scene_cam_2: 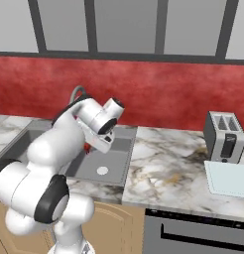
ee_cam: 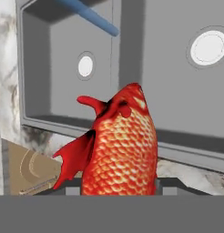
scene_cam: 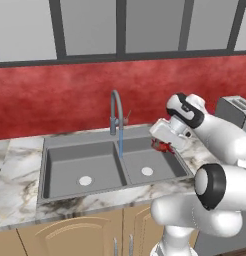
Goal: Take the fish out of the fridge, briefly rinse it in the sink, and place it on the tray next to the sink.
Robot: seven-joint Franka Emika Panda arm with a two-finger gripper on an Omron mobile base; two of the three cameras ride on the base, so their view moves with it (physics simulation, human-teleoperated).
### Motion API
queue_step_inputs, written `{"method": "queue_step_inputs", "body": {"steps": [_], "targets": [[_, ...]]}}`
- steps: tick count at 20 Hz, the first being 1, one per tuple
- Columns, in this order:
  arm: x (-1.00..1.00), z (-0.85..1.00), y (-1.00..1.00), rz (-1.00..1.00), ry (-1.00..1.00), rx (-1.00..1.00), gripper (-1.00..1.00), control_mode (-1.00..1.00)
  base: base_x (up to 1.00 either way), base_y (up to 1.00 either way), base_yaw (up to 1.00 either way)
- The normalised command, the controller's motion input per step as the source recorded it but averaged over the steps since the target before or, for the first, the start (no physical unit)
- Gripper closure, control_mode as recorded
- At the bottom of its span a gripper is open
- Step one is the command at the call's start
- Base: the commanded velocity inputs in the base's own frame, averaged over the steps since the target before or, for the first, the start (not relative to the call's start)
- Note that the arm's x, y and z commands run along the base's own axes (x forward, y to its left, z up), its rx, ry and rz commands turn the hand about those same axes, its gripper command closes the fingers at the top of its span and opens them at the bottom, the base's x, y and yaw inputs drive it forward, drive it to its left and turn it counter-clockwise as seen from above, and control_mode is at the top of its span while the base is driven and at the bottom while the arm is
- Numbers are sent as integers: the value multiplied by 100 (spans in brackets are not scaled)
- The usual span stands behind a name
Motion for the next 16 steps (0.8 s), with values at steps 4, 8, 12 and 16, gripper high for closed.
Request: {"method": "queue_step_inputs", "body": {"steps": [4, 8, 12, 16], "targets": [[20, -11, 1, 31, 0, 10, 100, -100, 0, 0, 0], [23, -23, 13, 28, 0, 14, 100, -100, 0, 0, 0], [13, -12, 30, 17, -2, 14, 100, -100, 0, 0, 0], [4, -1, 18, 1, -2, 11, 100, -100, 0, 0, 0]]}}
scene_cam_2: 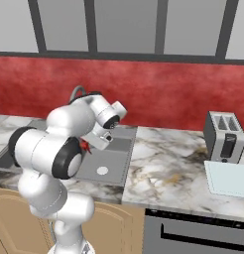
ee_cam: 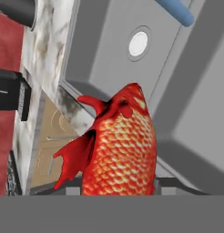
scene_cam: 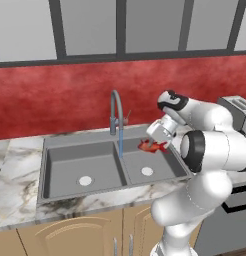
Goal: Take the fish out of the fridge, briefly rinse it in the sink, and place it on the tray next to the sink.
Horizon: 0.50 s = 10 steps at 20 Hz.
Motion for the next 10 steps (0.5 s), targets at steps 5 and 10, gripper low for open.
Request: {"method": "queue_step_inputs", "body": {"steps": [5, 10], "targets": [[4, 0, 12, 1, -6, 14, 100, -100, 0, 0, 0], [33, 0, 18, 1, -1, 10, 100, -100, 0, 0, 0]]}}
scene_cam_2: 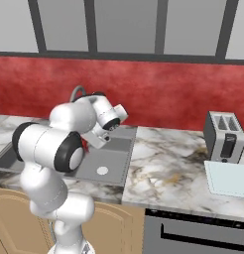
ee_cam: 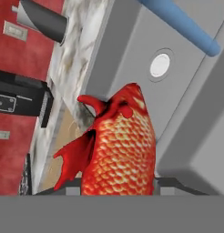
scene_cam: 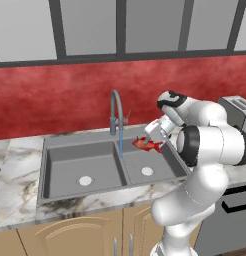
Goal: Take the fish out of the fridge, briefly rinse it in the sink, and place it on the tray next to the sink.
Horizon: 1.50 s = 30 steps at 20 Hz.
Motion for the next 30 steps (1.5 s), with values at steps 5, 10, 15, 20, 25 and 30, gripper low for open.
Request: {"method": "queue_step_inputs", "body": {"steps": [5, 10, 15, 20, 25, 30], "targets": [[42, 0, 19, 0, 0, 7, 100, -100, 0, 0, 0], [21, -3, 24, 1, 2, 8, 100, -100, 0, 0, 0], [10, -3, 36, 4, 7, 8, 100, -100, 0, 0, 0], [38, -5, 15, 1, 2, 2, 100, -100, 0, 0, 0], [52, -26, 3, 0, 6, -1, 100, -100, 0, 0, 0], [24, -62, 0, 0, 9, -5, 100, -100, 0, 0, 0]]}}
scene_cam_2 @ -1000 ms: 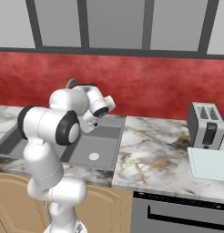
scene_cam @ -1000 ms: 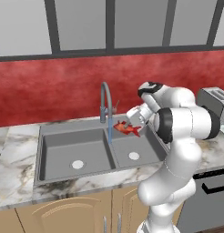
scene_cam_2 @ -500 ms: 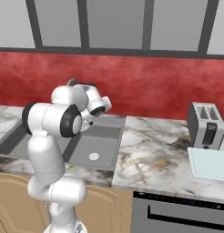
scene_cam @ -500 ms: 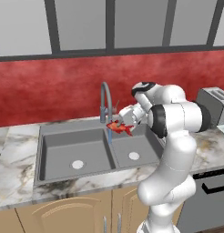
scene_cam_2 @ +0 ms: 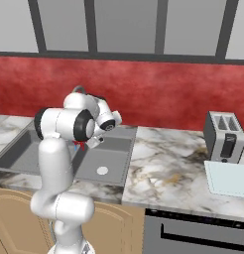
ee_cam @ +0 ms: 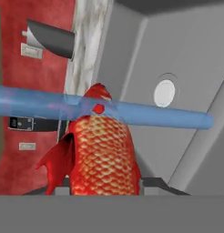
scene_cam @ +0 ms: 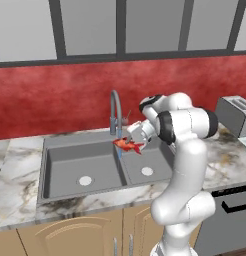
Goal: Take the fish out of the fridge, briefly rinse it in the sink, and place it on the tray next to the sink.
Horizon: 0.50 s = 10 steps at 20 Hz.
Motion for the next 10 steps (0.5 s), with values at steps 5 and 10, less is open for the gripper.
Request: {"method": "queue_step_inputs", "body": {"steps": [5, 10], "targets": [[-31, -9, 0, 0, 0, 0, 100, -100, 0, 0, 0], [22, -4, 0, -6, 7, 0, 100, -100, 0, 0, 0]]}}
